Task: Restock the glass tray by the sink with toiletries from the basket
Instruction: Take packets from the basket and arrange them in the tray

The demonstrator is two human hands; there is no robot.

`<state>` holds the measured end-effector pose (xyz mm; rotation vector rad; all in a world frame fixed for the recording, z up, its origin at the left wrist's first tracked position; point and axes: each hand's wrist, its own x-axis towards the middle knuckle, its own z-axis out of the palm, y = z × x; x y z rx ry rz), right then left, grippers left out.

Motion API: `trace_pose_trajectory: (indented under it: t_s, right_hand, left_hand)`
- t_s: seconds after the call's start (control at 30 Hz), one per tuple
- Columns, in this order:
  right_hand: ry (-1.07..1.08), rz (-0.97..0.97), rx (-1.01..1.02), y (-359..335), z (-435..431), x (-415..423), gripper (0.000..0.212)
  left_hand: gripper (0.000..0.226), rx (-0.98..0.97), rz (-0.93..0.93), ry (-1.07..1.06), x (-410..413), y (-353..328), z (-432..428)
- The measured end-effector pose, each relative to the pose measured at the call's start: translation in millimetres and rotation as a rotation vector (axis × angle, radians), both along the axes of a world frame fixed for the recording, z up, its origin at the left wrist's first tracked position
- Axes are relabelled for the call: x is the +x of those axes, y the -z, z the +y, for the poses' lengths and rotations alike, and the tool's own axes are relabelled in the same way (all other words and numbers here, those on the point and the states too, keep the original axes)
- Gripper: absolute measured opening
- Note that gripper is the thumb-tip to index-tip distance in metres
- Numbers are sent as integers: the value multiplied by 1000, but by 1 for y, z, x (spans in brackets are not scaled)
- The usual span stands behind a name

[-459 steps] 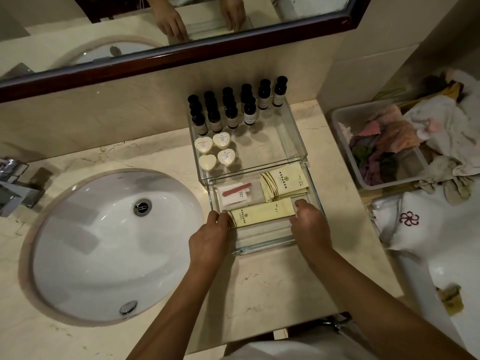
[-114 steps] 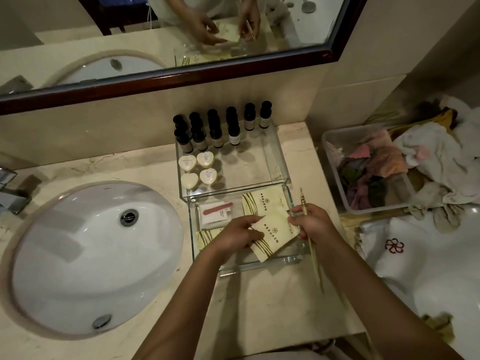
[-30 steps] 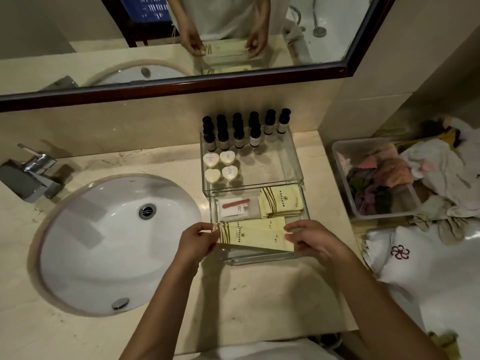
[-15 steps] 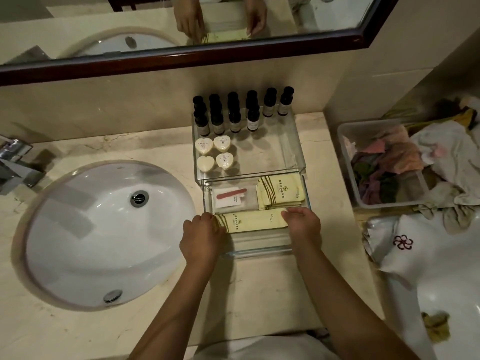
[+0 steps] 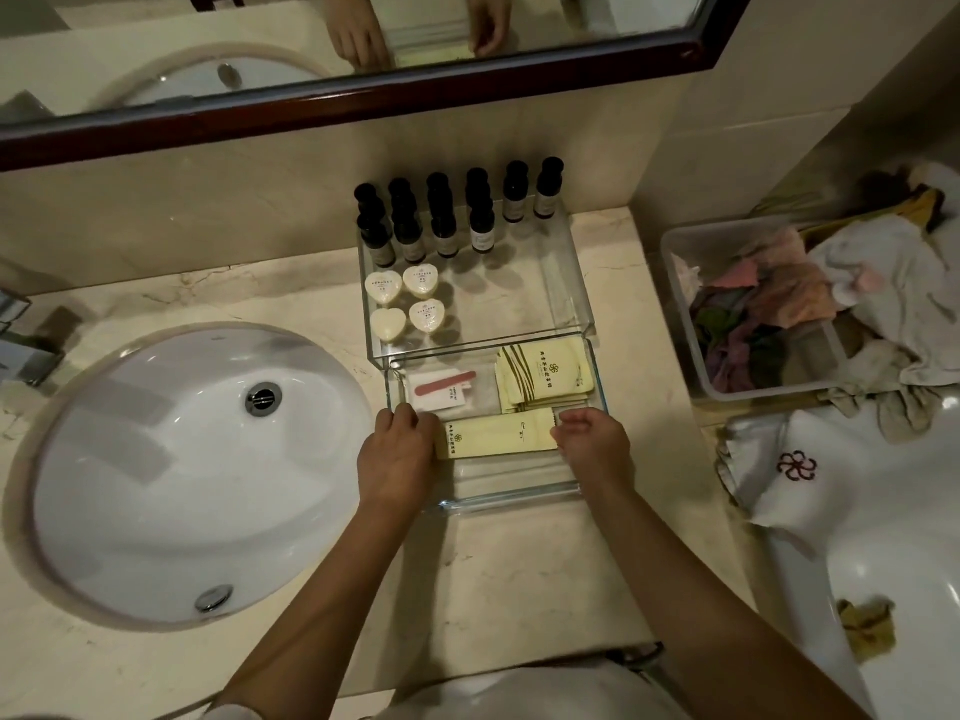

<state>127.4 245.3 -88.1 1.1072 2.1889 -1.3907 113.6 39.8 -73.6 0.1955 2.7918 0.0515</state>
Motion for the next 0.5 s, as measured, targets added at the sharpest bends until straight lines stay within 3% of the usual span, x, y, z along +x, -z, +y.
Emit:
trace_pose_trajectory:
  t_s: [0.5]
  right_hand:
    - [-154, 34, 74, 2, 5, -2, 11]
  left_hand:
    - [36, -123, -88, -128, -3, -10, 17]
